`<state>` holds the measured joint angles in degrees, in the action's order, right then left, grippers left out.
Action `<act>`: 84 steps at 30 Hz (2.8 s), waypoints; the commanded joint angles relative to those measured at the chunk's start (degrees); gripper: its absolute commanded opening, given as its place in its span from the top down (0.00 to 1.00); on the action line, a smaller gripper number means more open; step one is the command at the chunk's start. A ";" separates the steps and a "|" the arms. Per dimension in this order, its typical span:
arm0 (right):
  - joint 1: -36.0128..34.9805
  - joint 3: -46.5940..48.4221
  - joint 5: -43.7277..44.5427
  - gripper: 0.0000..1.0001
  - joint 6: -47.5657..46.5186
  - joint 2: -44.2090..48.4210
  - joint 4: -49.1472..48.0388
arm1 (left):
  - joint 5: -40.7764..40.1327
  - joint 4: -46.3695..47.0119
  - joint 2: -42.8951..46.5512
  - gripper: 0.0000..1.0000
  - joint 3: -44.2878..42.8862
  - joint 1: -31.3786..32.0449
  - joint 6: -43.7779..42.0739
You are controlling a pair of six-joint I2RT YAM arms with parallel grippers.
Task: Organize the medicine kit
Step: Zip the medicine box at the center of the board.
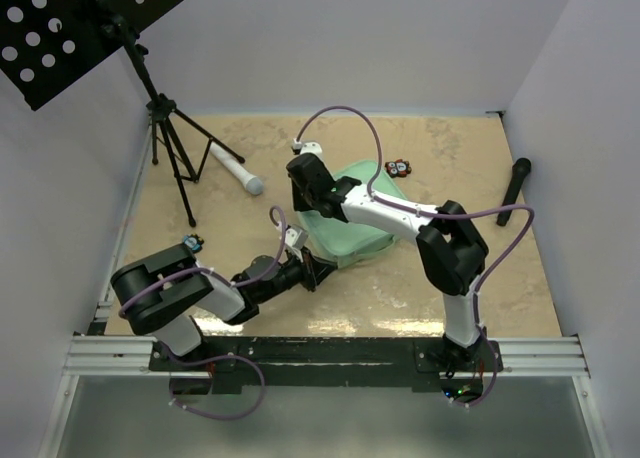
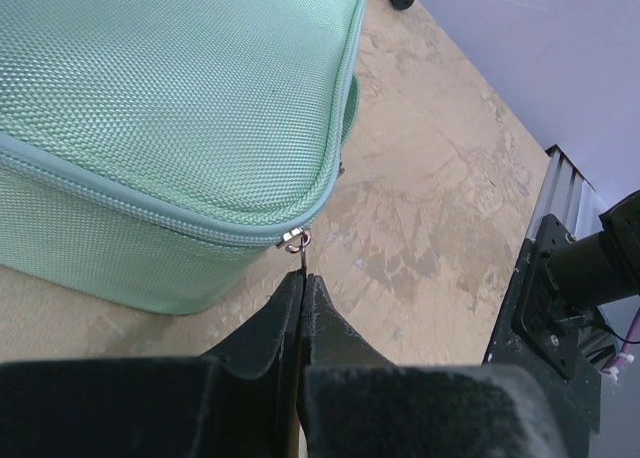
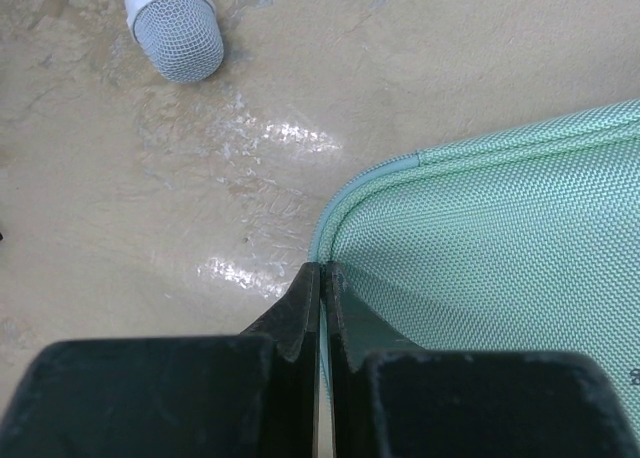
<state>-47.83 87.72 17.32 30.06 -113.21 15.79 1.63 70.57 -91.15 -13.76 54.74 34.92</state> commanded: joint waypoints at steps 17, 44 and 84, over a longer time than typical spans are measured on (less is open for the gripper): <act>3.10 -5.02 -0.18 1.00 1.14 0.87 -0.50 | 6.46 12.84 -4.83 1.00 -5.59 3.80 0.33; 23.58 -18.72 7.81 0.59 2.89 17.32 -2.69 | 1.71 -16.25 9.86 1.00 -3.38 -13.51 -3.63; 2.22 -3.89 0.52 0.57 -8.71 9.42 -0.95 | 8.57 -11.33 -2.89 1.00 -8.48 -26.26 -3.28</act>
<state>-43.18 78.28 18.55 24.16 -101.51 12.58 8.43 56.90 -92.68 -23.38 28.62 31.88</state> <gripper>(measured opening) 0.422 0.018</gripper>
